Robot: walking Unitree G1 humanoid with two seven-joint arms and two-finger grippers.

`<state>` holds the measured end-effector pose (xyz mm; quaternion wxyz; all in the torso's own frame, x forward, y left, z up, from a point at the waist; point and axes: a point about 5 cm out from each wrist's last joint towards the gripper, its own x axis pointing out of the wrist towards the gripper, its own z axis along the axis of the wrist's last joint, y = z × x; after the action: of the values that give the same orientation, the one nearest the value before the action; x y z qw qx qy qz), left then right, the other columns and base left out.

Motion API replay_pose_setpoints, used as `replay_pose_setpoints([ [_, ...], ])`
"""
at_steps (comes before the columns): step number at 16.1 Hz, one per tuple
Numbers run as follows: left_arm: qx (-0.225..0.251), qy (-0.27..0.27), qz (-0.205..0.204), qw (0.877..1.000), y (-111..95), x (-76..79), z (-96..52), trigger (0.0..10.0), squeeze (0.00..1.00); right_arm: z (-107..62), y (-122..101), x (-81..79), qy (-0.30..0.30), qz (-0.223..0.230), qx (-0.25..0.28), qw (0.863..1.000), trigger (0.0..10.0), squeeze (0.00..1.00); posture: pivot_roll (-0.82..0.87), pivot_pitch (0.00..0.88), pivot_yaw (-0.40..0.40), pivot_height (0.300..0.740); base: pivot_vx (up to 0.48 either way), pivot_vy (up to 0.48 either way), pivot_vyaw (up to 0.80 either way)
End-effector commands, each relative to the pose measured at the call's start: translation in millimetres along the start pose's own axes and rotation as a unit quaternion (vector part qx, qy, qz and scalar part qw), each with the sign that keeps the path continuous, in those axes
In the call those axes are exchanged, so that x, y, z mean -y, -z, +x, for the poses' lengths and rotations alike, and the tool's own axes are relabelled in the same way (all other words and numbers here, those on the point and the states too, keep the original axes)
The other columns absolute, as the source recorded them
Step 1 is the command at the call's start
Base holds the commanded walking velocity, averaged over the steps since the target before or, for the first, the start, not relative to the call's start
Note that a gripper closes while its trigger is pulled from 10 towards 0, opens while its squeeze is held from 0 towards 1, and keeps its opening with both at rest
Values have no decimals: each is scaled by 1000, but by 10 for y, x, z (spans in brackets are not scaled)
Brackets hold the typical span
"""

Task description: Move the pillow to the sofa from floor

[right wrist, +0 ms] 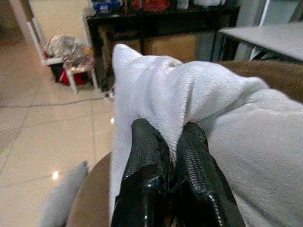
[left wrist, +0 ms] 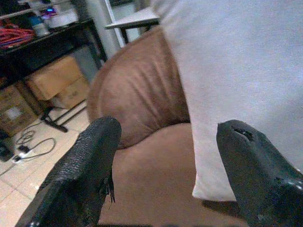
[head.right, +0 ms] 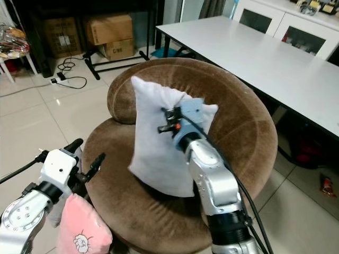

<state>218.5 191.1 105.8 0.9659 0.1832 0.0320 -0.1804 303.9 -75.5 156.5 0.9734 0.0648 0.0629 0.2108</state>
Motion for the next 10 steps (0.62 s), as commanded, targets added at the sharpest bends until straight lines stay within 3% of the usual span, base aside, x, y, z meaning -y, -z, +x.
replay_pose_setpoints([
  [1, 2, 14, 4, 1000, -30, 47, 9, 10000, 0, 37, -106, -50, -17, 0, 11, 1000, 10000, 0, 120, 0, -100, 740, 0, 0, 0],
  [2, -1, 14, 4, 1000, -28, 44, -5, 10000, 0, 165, -86, -224, -51, 5, -20, 998, 10000, 0, 130, 0, -109, 740, 0, 0, 0],
  [6, -2, 13, 6, 1000, -26, 46, -10, 10000, 0, 349, -97, -376, -52, 14, -37, 998, 10000, 0, 141, 0, -119, 740, 0, 0, 0],
  [7, -3, 13, 7, 1000, -24, 49, -22, 10000, 0, 514, -156, -274, 40, 54, -31, 997, 10000, 0, 154, 0, -128, 740, 0, 0, 0],
  [8, -4, 12, 8, 1000, -22, 48, -42, 10000, 0, 601, -172, -13, 150, 99, -35, 983, 10000, 0, 160, 0, -132, 740, 0, 0, 0],
  [10, -5, 12, 8, 1000, -22, 50, -52, 10000, 0, 594, -136, 218, 214, 133, -45, 967, 10000, 0, 164, 0, -135, 740, 0, 0, 0],
])
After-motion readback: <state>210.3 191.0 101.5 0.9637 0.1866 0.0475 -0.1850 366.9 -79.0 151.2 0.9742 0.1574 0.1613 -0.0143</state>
